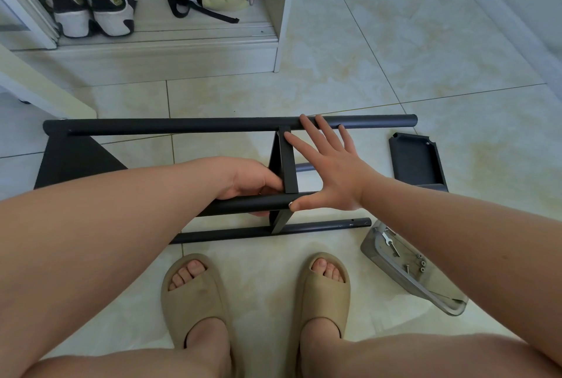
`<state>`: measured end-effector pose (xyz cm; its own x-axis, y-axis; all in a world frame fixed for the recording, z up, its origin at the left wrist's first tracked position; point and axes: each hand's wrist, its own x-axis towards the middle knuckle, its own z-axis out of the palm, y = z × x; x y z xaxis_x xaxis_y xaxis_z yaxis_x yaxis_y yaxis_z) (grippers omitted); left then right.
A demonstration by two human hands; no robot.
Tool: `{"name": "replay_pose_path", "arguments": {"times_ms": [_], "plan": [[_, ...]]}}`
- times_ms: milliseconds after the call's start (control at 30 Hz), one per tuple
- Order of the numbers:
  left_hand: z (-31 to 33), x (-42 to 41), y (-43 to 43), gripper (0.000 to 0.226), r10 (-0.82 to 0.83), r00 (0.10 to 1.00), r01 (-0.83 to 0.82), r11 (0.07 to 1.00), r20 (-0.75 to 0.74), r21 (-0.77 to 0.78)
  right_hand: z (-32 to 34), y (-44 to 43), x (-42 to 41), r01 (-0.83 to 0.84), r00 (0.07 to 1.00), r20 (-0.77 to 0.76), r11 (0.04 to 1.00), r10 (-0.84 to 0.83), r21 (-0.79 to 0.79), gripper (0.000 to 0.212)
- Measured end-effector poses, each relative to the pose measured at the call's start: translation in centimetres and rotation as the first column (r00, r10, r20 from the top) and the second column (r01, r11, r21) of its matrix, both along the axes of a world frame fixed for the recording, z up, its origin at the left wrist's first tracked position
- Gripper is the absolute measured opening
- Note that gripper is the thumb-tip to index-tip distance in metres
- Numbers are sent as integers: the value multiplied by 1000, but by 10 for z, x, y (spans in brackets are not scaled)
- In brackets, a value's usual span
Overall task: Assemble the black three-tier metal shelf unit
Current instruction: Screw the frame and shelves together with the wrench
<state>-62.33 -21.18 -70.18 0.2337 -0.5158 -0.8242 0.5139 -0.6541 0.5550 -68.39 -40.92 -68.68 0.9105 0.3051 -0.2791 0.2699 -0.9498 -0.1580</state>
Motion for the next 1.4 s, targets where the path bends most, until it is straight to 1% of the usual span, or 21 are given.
{"name": "replay_pose_path", "arguments": {"times_ms": [233, 333, 467, 633, 900, 967, 1067, 1267, 1400], "plan": [[3, 0, 1, 13, 1, 999, -1, 1000, 47, -1, 0, 1, 0, 8, 1000, 5, 1000, -8, 1, 123], [4, 1, 1, 19, -18, 995, 18, 1000, 100, -1, 1, 3, 0, 12, 1000, 12, 1000, -12, 16, 123], [5, 0, 2, 24, -21, 994, 22, 1000, 110, 1, 0, 4, 0, 15, 1000, 18, 999, -16, 35, 124], [5, 0, 2, 18, -15, 993, 16, 1000, 121, -1, -1, 3, 1, 18, 1000, 1, 999, -18, 38, 125], [1, -1, 2, 15, 22, 995, -22, 1000, 93, -5, -2, 3, -1, 12, 1000, -8, 999, -12, 45, 124], [2, -1, 1, 11, 25, 993, -20, 999, 117, -39, -2, 3, -1, 13, 1000, -7, 999, -13, 48, 124], [2, -1, 1, 13, 11, 985, -1, 998, 171, -59, -2, 3, 0, 12, 1000, -1, 999, -12, 48, 124], [4, 2, -1, 16, 19, 995, -11, 997, 102, -78, -3, 3, 0, 8, 1000, 0, 999, -8, 43, 123], [3, 3, -1, 16, 6, 996, 1, 997, 86, -80, -3, 3, 0, 8, 1000, 3, 999, -8, 48, 123]]}}
